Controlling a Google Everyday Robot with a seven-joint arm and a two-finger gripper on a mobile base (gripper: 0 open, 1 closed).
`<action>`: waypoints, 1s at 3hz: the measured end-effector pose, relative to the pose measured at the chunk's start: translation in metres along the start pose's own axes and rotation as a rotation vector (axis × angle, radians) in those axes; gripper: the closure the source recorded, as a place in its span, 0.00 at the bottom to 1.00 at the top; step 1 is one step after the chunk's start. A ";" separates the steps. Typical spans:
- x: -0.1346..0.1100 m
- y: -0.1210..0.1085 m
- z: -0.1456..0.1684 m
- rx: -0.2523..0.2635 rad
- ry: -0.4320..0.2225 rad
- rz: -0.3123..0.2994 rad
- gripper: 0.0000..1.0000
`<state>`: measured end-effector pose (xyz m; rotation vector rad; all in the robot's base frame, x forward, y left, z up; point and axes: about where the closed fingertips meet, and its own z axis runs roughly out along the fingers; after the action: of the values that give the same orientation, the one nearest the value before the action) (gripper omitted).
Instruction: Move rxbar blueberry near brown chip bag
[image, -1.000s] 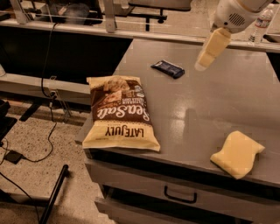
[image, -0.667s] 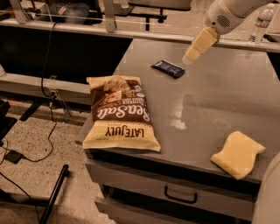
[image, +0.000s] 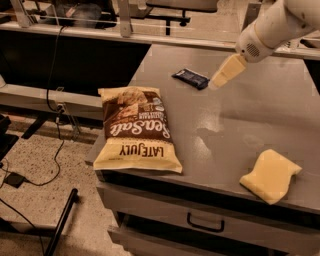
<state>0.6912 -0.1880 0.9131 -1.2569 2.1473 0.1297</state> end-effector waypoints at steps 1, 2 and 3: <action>0.003 0.003 0.014 -0.003 0.000 0.002 0.00; 0.005 0.001 0.018 -0.030 -0.031 0.022 0.00; 0.007 -0.006 0.033 -0.085 -0.128 0.074 0.00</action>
Offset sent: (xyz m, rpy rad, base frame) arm 0.0139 -0.0051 -0.0306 0.1602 0.0384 0.0039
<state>0.7095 -0.1840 0.8844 -1.1837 2.0973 0.3273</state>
